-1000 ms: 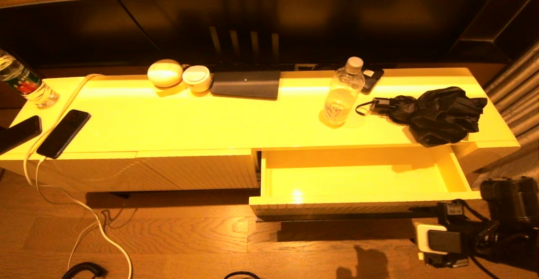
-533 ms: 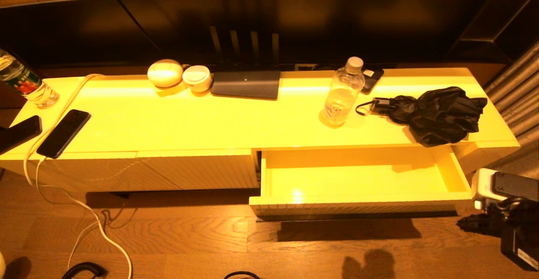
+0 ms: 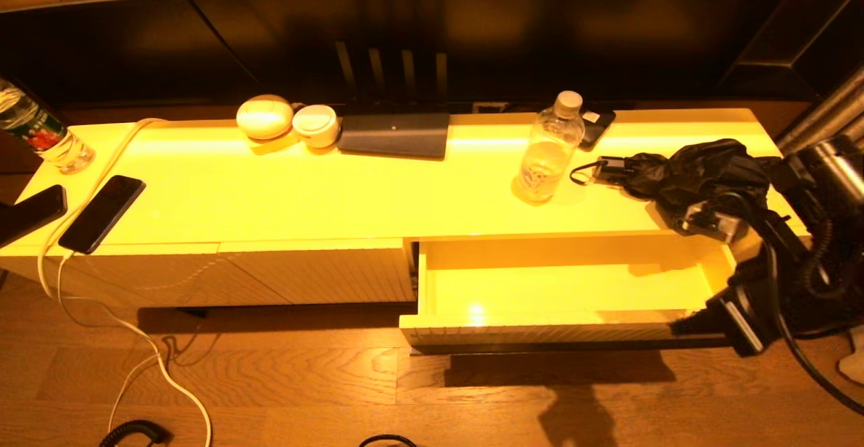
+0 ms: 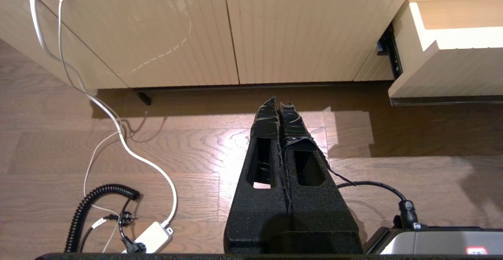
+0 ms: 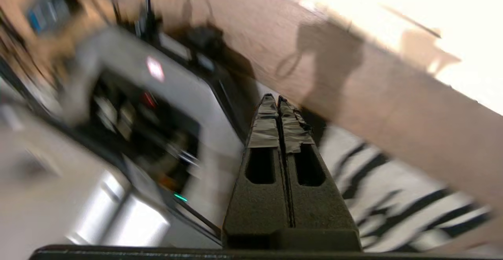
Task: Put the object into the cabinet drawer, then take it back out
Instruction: Open the drawer
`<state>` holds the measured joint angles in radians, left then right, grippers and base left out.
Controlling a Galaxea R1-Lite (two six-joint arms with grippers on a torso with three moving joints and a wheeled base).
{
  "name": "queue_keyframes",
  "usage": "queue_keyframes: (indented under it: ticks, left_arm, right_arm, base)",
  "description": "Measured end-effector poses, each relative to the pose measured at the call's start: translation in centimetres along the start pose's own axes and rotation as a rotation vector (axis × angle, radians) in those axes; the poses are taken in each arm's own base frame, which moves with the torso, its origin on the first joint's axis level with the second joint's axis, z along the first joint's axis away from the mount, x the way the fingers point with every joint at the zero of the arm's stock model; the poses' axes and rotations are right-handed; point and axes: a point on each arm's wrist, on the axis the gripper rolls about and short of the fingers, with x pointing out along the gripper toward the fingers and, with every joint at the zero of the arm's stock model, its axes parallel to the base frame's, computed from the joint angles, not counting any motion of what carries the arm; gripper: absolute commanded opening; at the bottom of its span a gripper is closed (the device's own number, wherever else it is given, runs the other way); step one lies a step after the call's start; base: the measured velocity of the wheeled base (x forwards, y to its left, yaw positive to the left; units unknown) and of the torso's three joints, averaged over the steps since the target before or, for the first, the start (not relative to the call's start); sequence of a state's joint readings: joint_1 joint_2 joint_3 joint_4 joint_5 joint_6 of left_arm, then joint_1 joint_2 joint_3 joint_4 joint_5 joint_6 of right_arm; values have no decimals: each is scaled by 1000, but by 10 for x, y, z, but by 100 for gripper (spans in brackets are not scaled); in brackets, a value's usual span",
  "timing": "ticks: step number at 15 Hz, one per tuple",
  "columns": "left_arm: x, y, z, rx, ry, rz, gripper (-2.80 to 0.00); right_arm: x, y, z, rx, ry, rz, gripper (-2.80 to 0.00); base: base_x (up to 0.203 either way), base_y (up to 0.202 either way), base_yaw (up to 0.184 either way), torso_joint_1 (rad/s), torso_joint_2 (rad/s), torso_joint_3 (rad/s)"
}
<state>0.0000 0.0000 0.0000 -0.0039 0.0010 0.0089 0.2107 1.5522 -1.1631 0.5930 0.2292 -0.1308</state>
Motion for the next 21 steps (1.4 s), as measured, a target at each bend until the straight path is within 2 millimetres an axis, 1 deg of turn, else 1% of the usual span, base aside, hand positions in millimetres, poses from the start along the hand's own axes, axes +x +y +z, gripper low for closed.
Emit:
queue_keyframes:
  ticks: [3,4,7,11,13,15,18,21]
  left_arm:
    - [0,0,0,0,0,0,-280]
    - [0,0,0,1,0,1,-280]
    - [0,0,0,0,0,0,-280]
    - [0,0,0,0,0,0,-280]
    - [0,0,0,0,0,0,-280]
    - [0,0,0,0,0,1,-280]
    - [0,0,0,0,0,0,-280]
    - [0,0,0,0,0,0,-280]
  right_arm:
    - [35,-5,37,182,4,-62,-280]
    - [47,-7,46,216,3,-87,-280]
    - [80,-11,66,250,8,-172,-280]
    - [109,-15,87,315,-5,-215,-280]
    - [120,-16,93,315,-4,-216,-280]
    - [130,-17,93,314,13,-217,-280]
    - [143,-16,86,315,67,-218,-280]
    - [148,-14,78,314,134,-222,-280]
  base:
    - [0,0,0,0,0,0]
    - [0,0,0,0,0,0]
    - [0,0,0,0,0,0]
    - [0,0,0,0,0,0]
    - [0,0,0,0,0,0]
    - [0,0,0,0,0,0]
    - [0,0,0,0,0,0]
    - [0,0,0,0,0,0]
